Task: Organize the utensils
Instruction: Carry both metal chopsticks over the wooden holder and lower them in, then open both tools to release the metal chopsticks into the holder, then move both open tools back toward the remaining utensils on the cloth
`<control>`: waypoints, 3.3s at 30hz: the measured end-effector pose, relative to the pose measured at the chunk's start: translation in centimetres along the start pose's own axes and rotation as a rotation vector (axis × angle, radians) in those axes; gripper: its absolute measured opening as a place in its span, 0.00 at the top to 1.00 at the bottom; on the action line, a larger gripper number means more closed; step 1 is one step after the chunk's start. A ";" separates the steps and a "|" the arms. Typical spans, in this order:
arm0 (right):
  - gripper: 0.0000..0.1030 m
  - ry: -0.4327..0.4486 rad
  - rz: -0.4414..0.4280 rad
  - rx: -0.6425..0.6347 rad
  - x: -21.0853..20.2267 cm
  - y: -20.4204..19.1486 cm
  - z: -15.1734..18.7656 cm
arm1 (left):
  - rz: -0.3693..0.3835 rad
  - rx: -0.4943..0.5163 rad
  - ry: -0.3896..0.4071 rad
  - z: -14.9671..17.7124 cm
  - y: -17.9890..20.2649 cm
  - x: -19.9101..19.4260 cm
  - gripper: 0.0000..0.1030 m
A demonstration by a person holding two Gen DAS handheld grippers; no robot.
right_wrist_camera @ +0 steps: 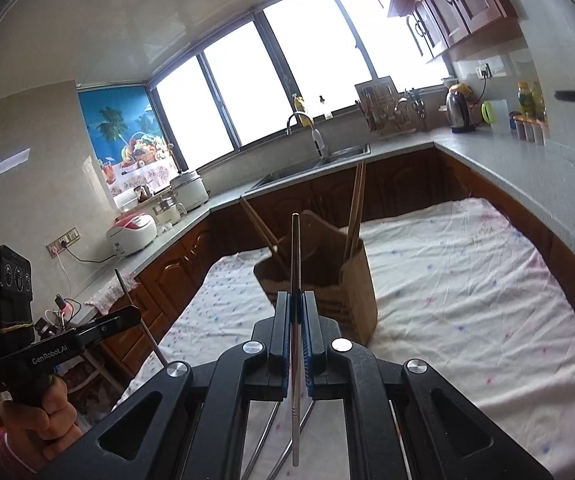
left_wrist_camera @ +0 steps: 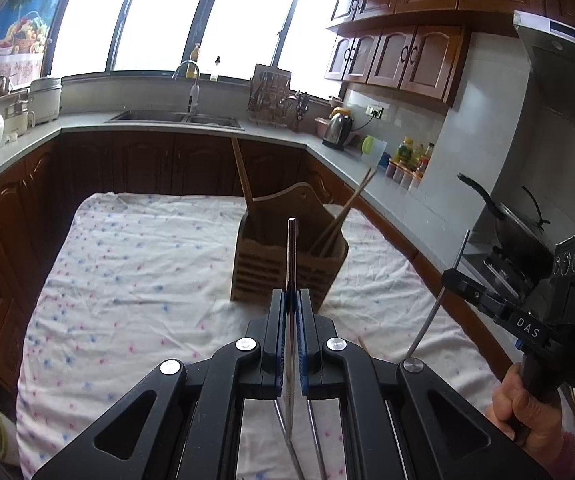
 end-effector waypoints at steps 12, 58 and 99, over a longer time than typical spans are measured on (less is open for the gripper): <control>0.95 0.139 0.007 -0.042 3.8 0.0 -6.6 | -0.015 0.029 0.138 -5.5 -1.0 2.8 0.97; 0.95 0.062 0.087 -0.045 14.2 4.5 -2.7 | -0.094 -0.060 0.150 -3.3 -5.0 21.6 0.96; 0.05 0.068 0.050 0.038 -0.6 3.5 0.0 | -0.168 -0.082 0.101 2.7 -2.1 3.8 0.14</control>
Point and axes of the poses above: each gripper's, at about its wrist camera, not at the fingertips, and x roughly the way its jaws point, y to its right, z to its underside, the point moved 1 cm from there along x, roughly the way its jaws point, and after that the axes turned 7 degrees about y, right-handed, at the moved point
